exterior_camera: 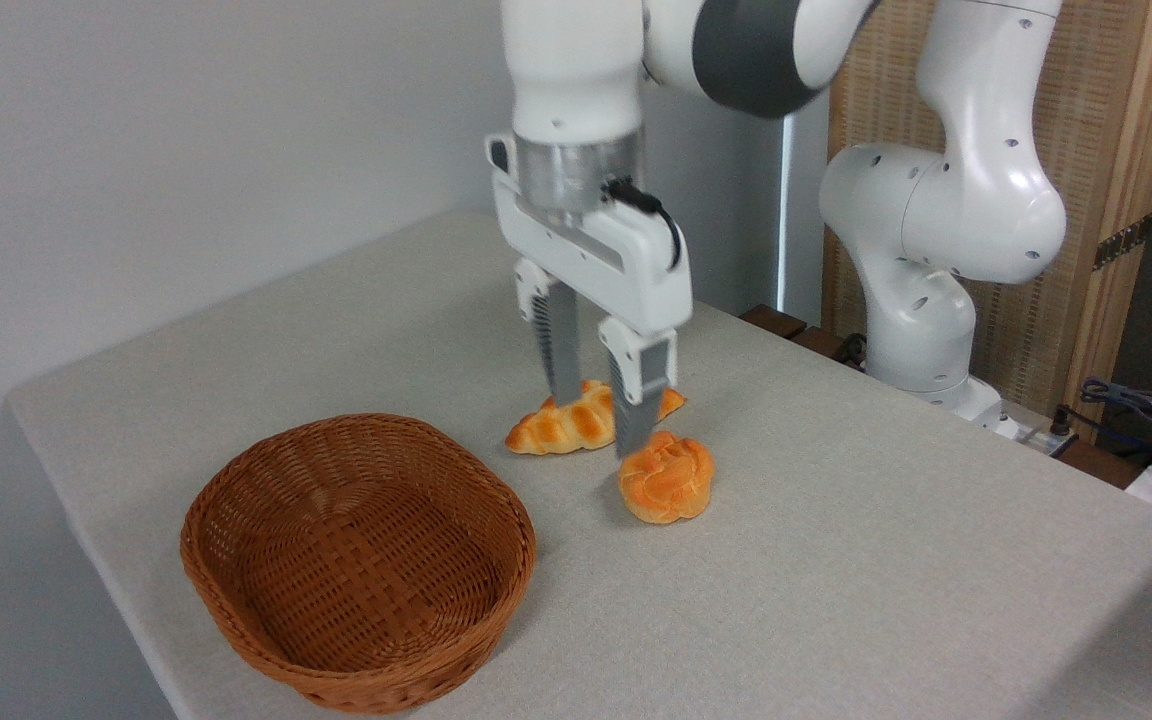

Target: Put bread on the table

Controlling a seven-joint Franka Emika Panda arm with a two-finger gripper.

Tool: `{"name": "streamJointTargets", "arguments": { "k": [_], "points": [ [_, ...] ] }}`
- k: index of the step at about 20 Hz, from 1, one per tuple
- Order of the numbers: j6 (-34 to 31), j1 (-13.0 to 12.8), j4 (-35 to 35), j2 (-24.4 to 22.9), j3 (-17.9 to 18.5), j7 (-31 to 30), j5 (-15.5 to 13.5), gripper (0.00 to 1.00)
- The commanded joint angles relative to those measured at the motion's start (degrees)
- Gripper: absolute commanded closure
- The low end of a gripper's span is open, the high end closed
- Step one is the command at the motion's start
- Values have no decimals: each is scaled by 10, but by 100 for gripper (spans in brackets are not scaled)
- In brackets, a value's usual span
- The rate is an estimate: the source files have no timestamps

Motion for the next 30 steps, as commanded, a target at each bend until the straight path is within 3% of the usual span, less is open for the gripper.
{"name": "streamJointTargets", "arguments": {
  "k": [1,5,9,14,22,25,30],
  "points": [
    [-58,-3,143,87,-10,-41,-13,0],
    [-122,-3,266,163,-11,-85,-13,0],
    [-159,-3,344,200,-12,-91,-13,0],
    [-195,-3,356,199,-49,-105,-2,0],
    [-195,-3,356,198,-40,-112,1,0],
    [-195,-4,356,198,-41,-112,29,0],
    [-198,-15,357,197,-39,-115,34,0]
  ]
}}
